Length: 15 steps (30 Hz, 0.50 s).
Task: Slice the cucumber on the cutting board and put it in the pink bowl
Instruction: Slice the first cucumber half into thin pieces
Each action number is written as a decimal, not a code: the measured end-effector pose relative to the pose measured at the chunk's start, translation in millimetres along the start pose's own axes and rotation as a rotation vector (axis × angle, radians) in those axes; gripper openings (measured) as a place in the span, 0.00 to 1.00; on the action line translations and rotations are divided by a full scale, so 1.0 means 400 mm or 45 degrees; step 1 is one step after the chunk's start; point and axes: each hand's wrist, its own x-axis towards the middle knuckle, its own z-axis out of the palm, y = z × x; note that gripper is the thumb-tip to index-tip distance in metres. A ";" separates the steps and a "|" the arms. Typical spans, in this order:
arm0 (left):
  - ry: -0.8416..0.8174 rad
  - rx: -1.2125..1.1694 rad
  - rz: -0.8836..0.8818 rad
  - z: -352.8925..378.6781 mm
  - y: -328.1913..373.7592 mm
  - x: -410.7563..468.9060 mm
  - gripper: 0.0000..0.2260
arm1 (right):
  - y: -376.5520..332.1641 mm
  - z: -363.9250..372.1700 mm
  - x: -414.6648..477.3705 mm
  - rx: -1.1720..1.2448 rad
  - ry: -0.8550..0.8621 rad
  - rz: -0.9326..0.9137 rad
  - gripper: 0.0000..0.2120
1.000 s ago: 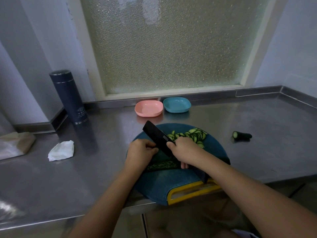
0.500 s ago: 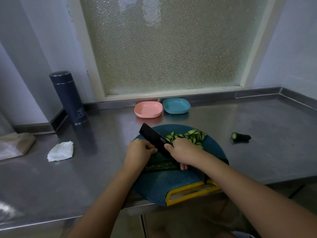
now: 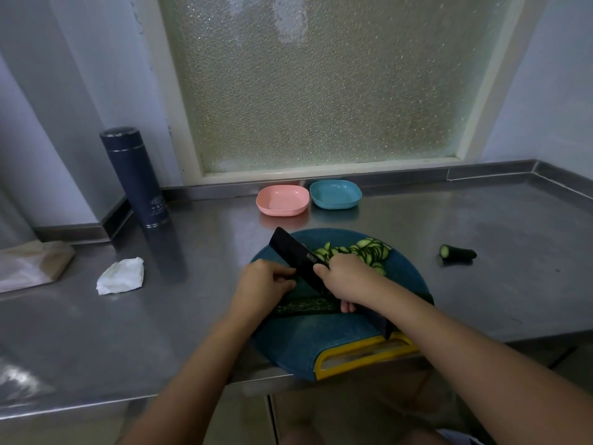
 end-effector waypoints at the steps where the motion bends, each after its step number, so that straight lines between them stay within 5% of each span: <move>1: 0.028 -0.035 -0.019 0.003 -0.002 -0.001 0.13 | 0.006 0.000 -0.001 0.029 -0.005 -0.018 0.26; 15: 0.088 0.029 -0.012 0.011 0.001 -0.004 0.12 | 0.002 -0.001 -0.011 -0.091 0.011 -0.101 0.25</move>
